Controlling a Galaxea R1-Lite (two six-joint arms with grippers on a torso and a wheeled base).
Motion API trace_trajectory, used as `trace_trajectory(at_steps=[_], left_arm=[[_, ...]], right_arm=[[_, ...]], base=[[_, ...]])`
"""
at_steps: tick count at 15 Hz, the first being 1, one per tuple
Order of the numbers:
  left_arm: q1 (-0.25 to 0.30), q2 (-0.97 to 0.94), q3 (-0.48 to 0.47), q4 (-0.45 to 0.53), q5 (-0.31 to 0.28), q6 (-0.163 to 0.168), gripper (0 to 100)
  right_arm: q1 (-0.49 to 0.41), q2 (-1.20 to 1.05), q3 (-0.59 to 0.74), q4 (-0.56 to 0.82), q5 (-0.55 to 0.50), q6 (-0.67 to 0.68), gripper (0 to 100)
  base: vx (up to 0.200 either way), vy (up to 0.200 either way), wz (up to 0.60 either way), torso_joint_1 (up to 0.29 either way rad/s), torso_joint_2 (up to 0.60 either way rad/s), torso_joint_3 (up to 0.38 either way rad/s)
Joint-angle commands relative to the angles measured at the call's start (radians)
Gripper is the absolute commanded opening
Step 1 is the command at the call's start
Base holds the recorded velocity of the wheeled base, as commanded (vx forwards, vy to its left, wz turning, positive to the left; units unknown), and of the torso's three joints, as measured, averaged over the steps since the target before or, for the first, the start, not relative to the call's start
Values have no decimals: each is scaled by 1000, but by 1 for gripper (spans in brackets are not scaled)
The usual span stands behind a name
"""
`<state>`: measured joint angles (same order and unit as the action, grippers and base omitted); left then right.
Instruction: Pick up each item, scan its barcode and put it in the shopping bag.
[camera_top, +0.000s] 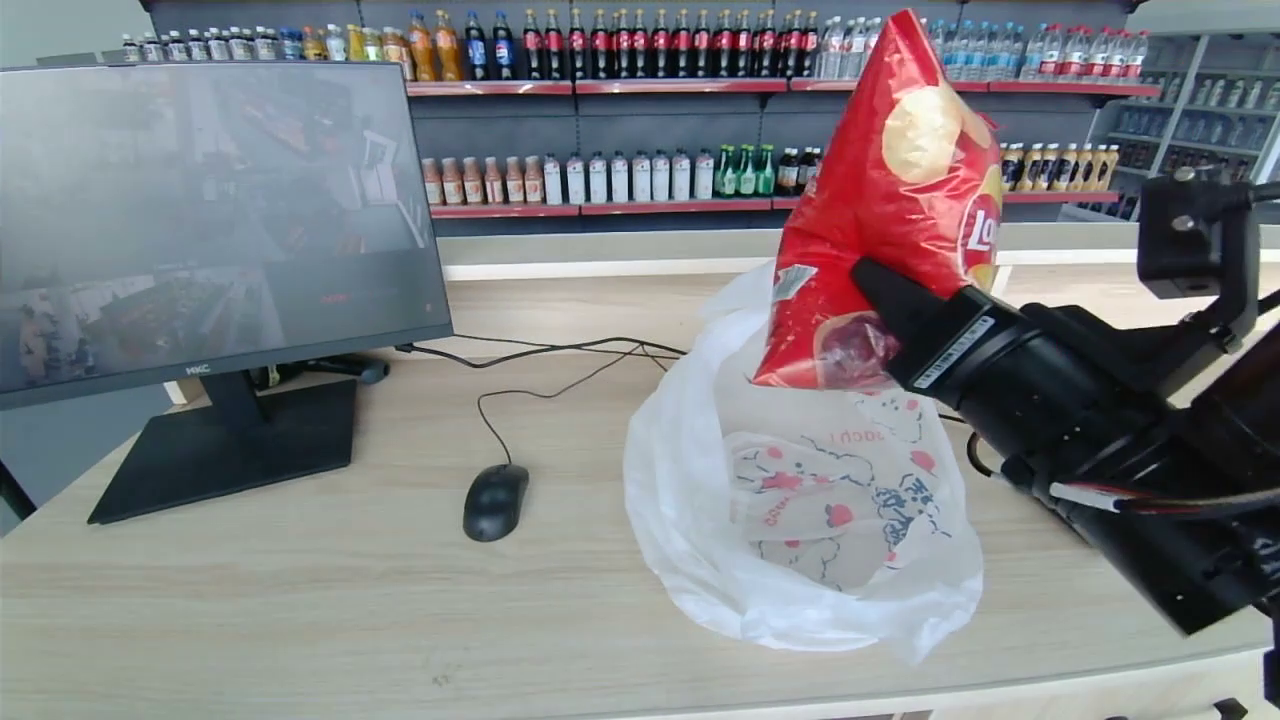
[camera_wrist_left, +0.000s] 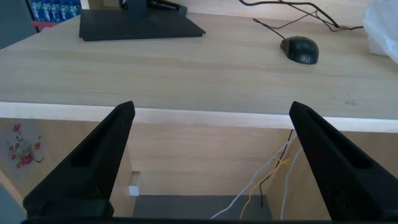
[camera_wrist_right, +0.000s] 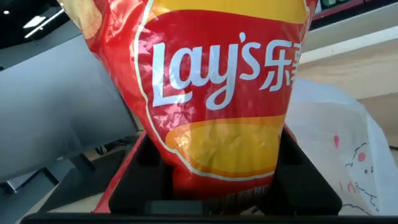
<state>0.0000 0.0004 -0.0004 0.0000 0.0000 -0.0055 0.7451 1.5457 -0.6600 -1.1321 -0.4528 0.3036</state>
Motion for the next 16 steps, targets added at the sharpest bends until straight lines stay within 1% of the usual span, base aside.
trace_trajectory(at_steps=[1,3,5,6,7,9,10,12,14,16], left_arm=[[0,0,0,0,0,-1,100],[0,0,0,0,0,-1,100],[0,0,0,0,0,-1,100],[0,0,0,0,0,-1,100],[0,0,0,0,0,-1,100],[0,0,0,0,0,-1,100],[0,0,0,0,0,1,100],[0,0,0,0,0,1,100],[0,0,0,0,0,1,100],[0,0,-1,0,0,1,100]], right_arm=[[-10,66,-39,68,-12,35,0],[-52,66,-38,114,-27,48,0],[-87,66,-23,123,-34,51,0],[-112,62,10,121,-32,72,0],[-112,54,43,121,-34,88,0],[-84,48,108,121,-46,77,0],[-79,51,112,121,-63,69,0],[-79,53,108,134,-60,63,0],[-79,56,108,161,-53,58,0],[-75,63,135,207,-55,34,0]], base=[[0,0,0,0,0,0],[0,0,0,0,0,0],[0,0,0,0,0,0],[0,0,0,0,0,0],[0,0,0,0,0,0],[0,0,0,0,0,0],[0,0,0,0,0,0],[0,0,0,0,0,0],[0,0,0,0,0,0],[0,0,0,0,0,0]])
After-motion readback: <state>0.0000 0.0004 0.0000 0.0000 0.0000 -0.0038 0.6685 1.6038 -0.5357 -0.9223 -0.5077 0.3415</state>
